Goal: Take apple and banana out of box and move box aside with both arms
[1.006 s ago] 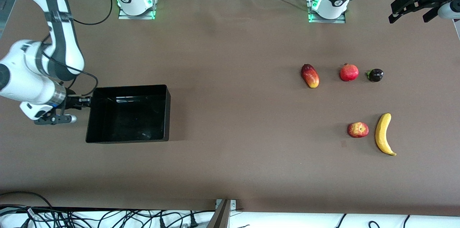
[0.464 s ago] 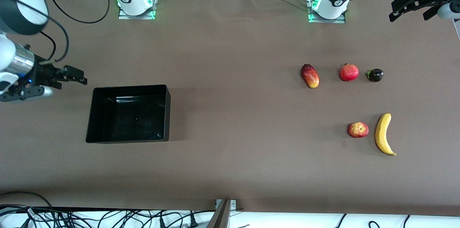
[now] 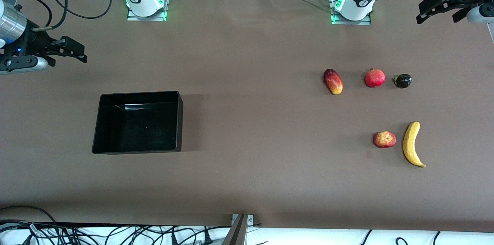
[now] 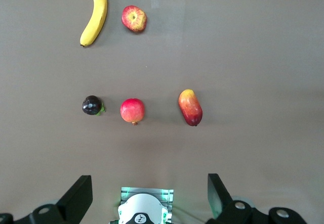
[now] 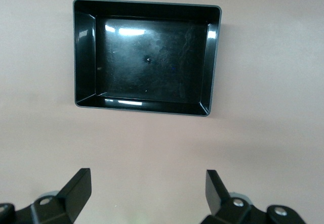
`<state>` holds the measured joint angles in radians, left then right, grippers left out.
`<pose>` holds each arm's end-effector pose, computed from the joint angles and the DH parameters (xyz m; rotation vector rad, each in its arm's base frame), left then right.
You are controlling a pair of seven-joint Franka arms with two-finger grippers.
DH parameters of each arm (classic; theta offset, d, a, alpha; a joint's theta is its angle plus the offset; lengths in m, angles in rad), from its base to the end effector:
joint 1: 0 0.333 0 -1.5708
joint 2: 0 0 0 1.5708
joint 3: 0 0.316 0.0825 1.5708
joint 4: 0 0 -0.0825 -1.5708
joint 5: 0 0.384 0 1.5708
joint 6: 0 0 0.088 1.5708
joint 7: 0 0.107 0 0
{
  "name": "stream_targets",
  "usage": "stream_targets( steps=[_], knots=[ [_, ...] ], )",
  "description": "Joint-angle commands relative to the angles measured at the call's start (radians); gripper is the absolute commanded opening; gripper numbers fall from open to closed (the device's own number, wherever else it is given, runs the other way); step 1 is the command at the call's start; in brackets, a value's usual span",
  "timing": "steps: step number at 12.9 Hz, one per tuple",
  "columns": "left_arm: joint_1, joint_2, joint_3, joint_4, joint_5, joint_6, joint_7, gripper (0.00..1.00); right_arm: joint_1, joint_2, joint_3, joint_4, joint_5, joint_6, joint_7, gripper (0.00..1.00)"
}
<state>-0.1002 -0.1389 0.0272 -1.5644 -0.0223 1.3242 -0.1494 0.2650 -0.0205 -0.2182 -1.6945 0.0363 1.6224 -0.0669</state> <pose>0.4813 -0.0368 0.6793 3.1212 0.1118 -0.1619 0.5482 0.0283 0.5815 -3.0946 -0.1720 0.0801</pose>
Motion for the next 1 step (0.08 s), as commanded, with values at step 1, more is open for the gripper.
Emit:
stream_targets(
  steps=[1],
  knots=[
    [0.005, -0.01, -0.003, -0.009, -0.005, -0.006, -0.004, 1.0, -0.001, 0.02, -0.003, 0.027, -0.01, -0.004, 0.016, 1.0]
  ],
)
